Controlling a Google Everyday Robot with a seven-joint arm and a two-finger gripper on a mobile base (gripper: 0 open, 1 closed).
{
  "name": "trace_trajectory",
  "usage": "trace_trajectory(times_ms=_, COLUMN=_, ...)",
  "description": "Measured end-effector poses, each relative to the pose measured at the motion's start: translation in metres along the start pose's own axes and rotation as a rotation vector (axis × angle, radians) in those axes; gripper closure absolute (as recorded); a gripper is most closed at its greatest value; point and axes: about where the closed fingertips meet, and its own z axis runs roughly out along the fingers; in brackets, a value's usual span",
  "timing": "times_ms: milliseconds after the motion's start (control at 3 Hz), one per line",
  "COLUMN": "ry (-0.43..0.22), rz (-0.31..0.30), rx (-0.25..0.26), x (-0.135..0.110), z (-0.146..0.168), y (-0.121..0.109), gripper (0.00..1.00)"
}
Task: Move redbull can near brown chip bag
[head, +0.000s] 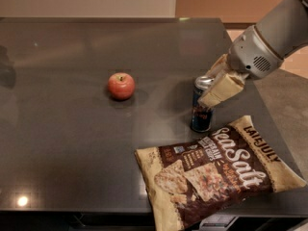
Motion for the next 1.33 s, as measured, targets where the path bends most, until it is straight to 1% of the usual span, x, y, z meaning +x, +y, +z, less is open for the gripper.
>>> trace_trajectory(times_ms=333, ry=0.004, rz=-0.005, rx=0.004, x=0.0044, z=0.0021, y=0.0016, gripper=0.36)
trace_trajectory(times_ms=667, ry=0.004, rz=-0.007, rx=0.005, x=0.0028, z=0.0025, y=0.0019, gripper=0.13)
trace_trajectory(times_ms=1000, ry=0.004, rz=-0.01, rx=0.006, x=0.0014, z=0.0029, y=0.0024, gripper=0.0)
trace_trajectory(times_ms=1333, ry=0.004, rz=-0.01, rx=0.006, x=0.0013, z=0.0029, y=0.0024, gripper=0.0)
